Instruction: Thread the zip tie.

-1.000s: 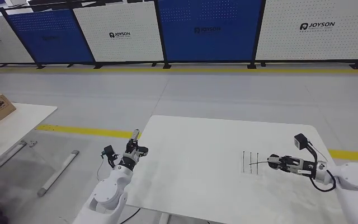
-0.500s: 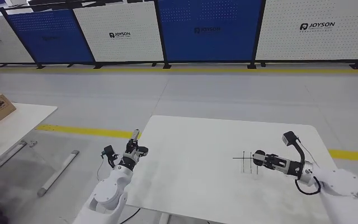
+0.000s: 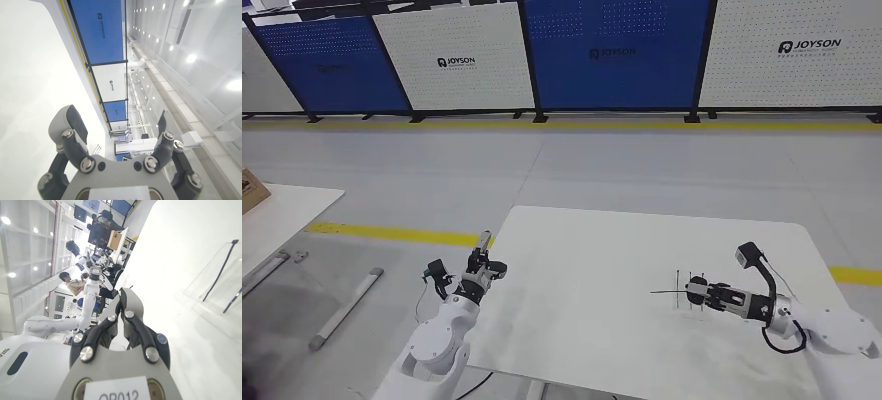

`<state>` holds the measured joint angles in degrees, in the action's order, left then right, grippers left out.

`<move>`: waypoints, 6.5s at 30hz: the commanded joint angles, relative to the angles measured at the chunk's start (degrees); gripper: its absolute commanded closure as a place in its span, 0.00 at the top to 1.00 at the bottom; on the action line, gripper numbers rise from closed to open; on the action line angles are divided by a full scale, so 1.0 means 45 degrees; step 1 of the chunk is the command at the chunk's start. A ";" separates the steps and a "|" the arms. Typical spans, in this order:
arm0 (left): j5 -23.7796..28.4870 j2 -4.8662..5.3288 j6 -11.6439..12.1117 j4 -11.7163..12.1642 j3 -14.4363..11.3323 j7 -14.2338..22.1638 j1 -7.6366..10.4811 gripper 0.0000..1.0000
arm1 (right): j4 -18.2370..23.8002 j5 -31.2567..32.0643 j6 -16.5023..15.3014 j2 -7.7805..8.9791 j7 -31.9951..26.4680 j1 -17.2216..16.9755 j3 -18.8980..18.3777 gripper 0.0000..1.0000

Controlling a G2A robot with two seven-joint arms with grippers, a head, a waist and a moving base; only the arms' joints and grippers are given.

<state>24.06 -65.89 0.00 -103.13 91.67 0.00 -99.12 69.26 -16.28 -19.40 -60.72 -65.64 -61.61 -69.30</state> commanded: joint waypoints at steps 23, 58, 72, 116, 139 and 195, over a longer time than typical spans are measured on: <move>-0.2867 0.0211 -0.1328 -0.1509 -0.1159 0.4024 -0.0020 1.00 | 0.0000 0.0000 0.0000 0.0000 0.0000 0.0000 0.0000 0.00; -0.2616 0.0422 -0.0295 -0.0072 -0.2302 0.8632 0.1443 1.00 | 0.1304 -0.0494 -0.0019 -0.0206 0.1492 -0.0681 0.0517 0.00; -0.1138 0.0326 0.0193 0.0431 -0.3269 0.8983 0.1906 1.00 | 0.1338 -0.0530 0.0064 -0.0759 0.3057 -0.0383 0.1979 0.00; 0.0231 -0.0123 0.0603 0.1965 -0.5315 0.6632 0.3367 1.00 | 0.1830 -0.0057 0.0300 -0.1338 0.5493 -0.0490 0.3331 0.00; 0.0761 -0.0409 0.1360 0.2824 -0.6112 0.5253 0.4055 1.00 | 0.1646 -0.0224 0.0656 -0.1426 0.5362 -0.0476 0.3430 0.00; -0.0724 -0.0229 0.2559 0.2844 -0.6077 0.5718 0.3777 0.00 | 0.1708 -0.0451 0.0793 -0.1399 0.5117 -0.0618 0.3148 0.00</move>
<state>20.92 -66.95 11.46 -90.25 64.30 25.67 -82.07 76.95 -18.31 -15.83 -67.02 -42.61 -64.39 -55.13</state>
